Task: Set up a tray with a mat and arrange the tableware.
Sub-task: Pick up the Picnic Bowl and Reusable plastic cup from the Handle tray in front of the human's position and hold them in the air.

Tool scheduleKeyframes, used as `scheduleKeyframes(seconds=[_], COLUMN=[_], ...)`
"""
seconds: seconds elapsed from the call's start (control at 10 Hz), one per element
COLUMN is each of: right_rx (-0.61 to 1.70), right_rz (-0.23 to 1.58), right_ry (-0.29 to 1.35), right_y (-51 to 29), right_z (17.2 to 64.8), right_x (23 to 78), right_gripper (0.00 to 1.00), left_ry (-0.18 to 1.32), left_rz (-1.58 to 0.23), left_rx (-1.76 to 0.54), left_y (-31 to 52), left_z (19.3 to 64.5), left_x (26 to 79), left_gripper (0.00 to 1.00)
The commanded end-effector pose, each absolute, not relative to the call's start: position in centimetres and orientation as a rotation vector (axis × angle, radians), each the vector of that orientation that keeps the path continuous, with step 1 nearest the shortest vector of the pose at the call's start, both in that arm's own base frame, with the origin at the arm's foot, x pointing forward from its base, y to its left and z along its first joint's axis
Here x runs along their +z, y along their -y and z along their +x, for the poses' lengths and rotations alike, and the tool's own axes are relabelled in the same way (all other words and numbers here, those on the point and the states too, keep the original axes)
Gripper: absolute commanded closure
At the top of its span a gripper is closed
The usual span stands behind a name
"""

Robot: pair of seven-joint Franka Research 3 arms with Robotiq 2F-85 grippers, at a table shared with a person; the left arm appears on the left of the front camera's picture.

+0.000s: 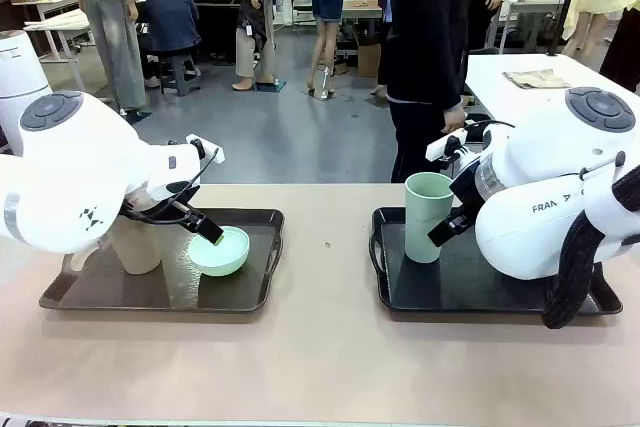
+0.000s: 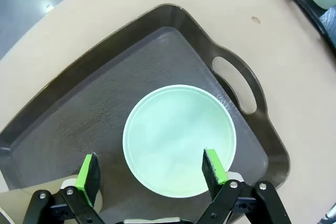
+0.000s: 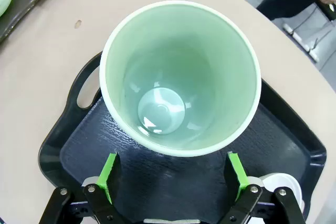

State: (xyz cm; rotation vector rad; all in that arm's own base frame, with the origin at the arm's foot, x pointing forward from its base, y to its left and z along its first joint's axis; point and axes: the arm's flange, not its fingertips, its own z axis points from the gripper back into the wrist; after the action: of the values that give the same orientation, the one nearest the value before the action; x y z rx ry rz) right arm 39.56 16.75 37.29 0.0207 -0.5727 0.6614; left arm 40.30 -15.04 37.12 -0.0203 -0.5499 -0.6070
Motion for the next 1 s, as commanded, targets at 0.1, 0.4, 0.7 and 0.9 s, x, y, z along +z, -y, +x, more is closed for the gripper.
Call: scheduleKeyframes(seconds=[0.1,0.4,0.7,0.9], right_rx=[0.661,0.661,0.661,0.661], right_rz=[0.021,0.021,0.021,0.021], right_ry=[0.573,0.573,0.573,0.573], right_y=[-16.75,-16.75,-16.75,-16.75], right_z=[39.56,39.56,39.56,39.56], right_x=[37.29,37.29,37.29,37.29], right_gripper=[0.00,0.00,0.00,0.00], left_ry=[0.550,0.550,0.550,0.550], left_rz=[-0.020,-0.020,-0.020,-0.020], left_rx=[-0.607,-0.607,-0.607,-0.607], left_y=[15.05,15.05,15.05,15.05], left_z=[40.30,40.30,40.30,40.30], left_x=[37.13,37.13,37.13,37.13], left_gripper=[0.00,0.00,0.00,0.00])
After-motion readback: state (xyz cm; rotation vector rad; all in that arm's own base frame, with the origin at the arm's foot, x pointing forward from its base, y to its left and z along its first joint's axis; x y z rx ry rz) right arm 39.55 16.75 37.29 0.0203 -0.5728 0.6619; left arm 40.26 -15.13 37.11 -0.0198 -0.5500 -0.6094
